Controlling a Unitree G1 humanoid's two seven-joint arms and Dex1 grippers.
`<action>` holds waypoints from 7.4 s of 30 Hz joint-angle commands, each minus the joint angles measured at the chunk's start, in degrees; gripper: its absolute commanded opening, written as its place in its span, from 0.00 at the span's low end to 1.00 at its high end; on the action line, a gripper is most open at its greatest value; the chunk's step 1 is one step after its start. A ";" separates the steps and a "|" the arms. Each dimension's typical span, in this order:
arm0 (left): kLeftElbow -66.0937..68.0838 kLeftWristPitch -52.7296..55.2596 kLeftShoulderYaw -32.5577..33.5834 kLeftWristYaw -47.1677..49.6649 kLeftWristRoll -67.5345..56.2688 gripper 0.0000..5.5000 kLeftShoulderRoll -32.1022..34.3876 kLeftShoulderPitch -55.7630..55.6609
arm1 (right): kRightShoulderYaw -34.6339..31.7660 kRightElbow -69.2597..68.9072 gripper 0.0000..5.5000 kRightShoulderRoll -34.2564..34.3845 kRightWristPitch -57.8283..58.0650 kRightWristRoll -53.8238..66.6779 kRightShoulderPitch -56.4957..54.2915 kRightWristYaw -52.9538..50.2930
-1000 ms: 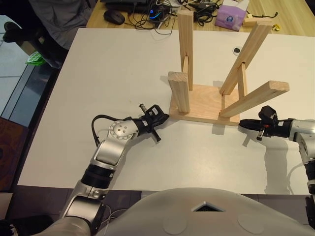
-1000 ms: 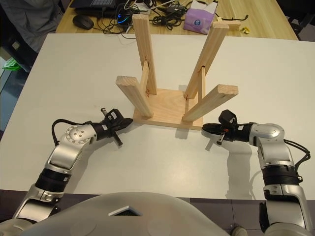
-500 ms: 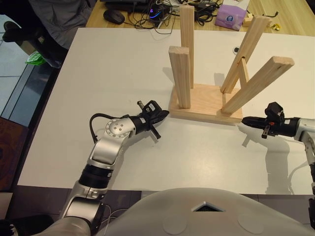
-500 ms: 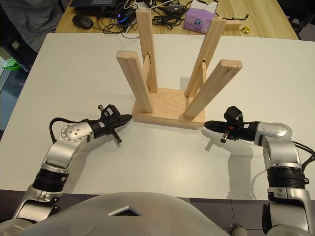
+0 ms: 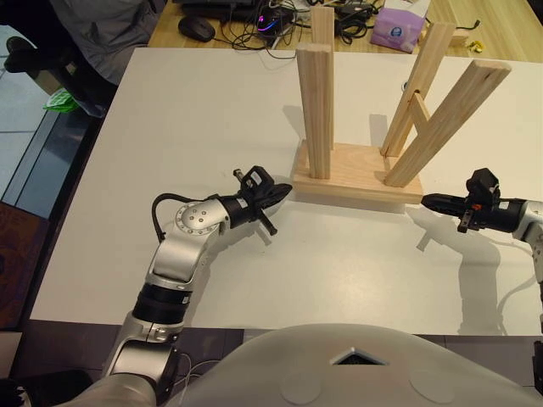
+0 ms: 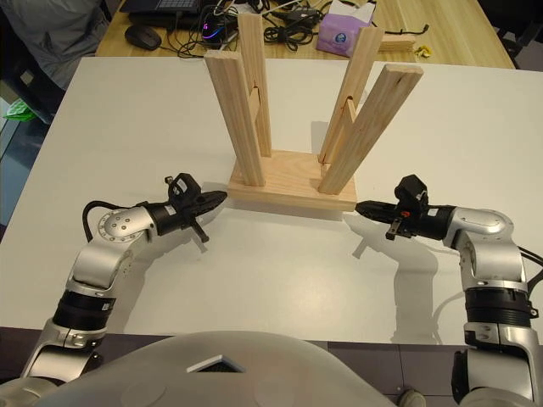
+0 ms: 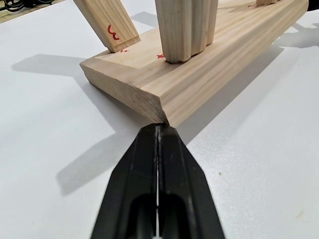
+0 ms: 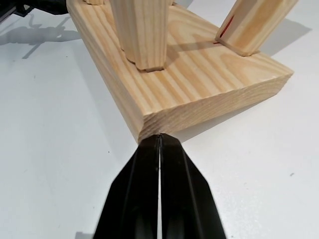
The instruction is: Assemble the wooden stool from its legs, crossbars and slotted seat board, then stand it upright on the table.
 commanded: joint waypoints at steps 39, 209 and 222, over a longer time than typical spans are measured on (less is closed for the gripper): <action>-10.38 6.06 5.26 -1.17 -17.16 0.00 -7.49 -5.11 | -5.05 -17.06 0.01 5.22 8.14 11.87 -2.46 -1.44; -10.47 2.90 13.40 -0.37 -19.79 0.00 -4.03 -16.01 | -10.44 -21.41 0.01 5.40 15.74 22.85 -10.44 -5.45; -9.85 3.07 13.98 0.35 -20.55 0.00 -4.32 -16.81 | -11.91 -20.84 0.01 5.90 16.85 25.81 -12.01 -7.45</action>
